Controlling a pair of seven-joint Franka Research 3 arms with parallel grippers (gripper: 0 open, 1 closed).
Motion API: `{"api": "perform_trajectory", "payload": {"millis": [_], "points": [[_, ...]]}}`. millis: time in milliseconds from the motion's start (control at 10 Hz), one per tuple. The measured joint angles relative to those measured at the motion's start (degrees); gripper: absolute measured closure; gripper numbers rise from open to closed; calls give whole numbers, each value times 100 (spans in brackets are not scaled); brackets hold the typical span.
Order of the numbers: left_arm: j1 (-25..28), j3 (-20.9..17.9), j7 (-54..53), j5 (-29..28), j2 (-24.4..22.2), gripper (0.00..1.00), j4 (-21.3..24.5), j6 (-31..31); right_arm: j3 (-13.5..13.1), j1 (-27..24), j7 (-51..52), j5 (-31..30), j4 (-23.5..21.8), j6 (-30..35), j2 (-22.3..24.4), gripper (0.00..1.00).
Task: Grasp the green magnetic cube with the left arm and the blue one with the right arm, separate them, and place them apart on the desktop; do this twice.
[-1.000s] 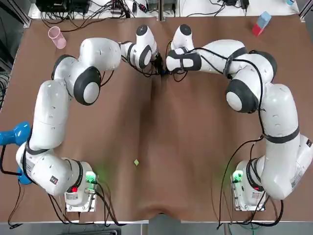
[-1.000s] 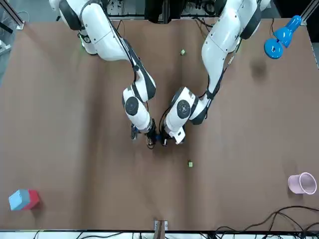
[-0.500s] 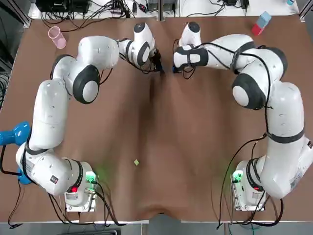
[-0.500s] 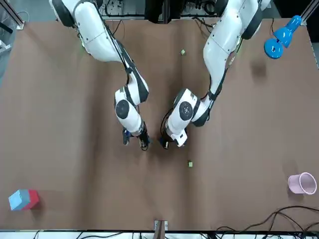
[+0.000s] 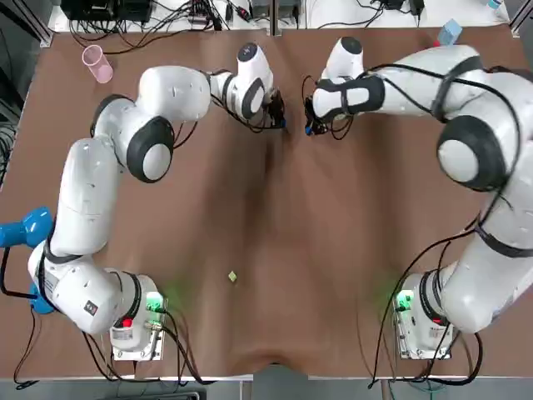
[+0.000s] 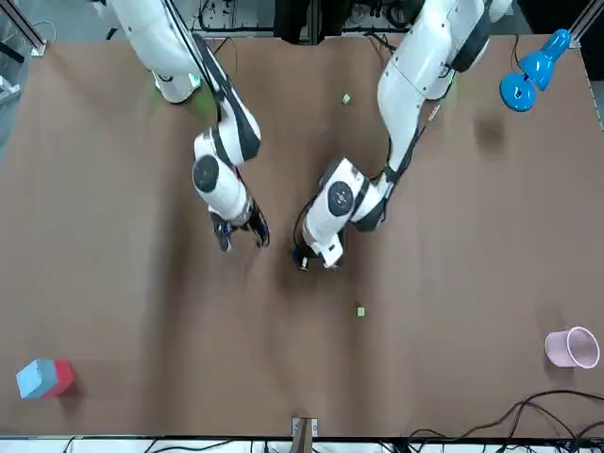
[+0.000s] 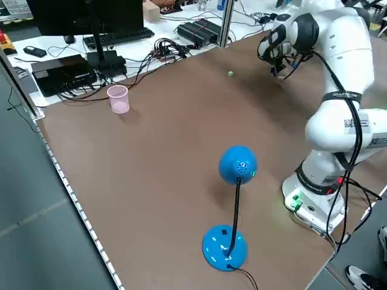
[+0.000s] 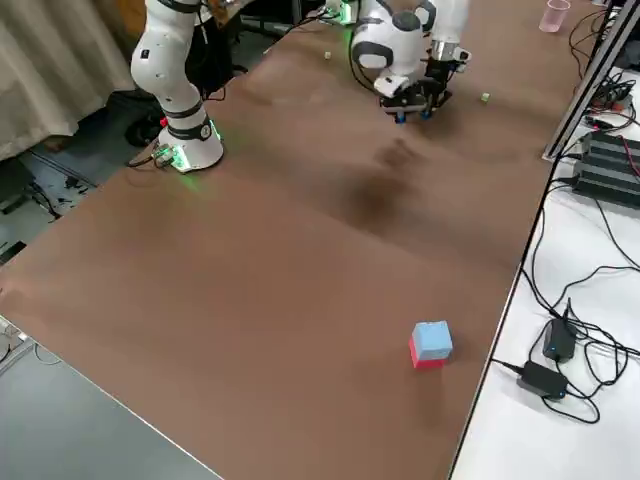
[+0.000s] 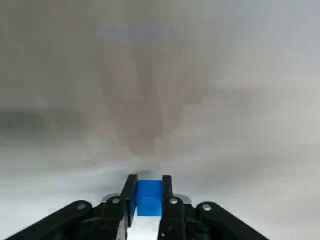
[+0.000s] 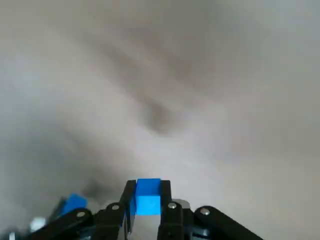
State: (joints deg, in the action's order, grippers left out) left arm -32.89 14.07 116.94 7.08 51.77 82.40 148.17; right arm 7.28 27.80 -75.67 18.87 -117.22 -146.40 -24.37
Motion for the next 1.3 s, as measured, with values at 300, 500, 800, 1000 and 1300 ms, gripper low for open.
{"api": "perform_trajectory", "payload": {"millis": [300, 500, 800, 1000, 1300], "points": [[-460, -21, 263, 58, 11, 77, 11, 8, 1047, -482, 1497, -1, -1143, 67, 843, 77], [-546, -18, 295, 61, 12, 77, 9, 27, 1781, -788, 2044, -4, -1825, 99, 1280, 77], [-571, -23, 294, 61, 13, 61, 5, 41, 2498, -875, 2662, -28, -2552, 83, 1517, 77], [-560, -62, 215, 17, -46, 32, -44, 109, 2775, -874, 2763, -307, -2860, 60, 1524, 77], [-201, -221, 29, -628, -943, 0, -124, -884, 3073, -879, 2787, -511, -3120, 16, 1564, 63]]}}
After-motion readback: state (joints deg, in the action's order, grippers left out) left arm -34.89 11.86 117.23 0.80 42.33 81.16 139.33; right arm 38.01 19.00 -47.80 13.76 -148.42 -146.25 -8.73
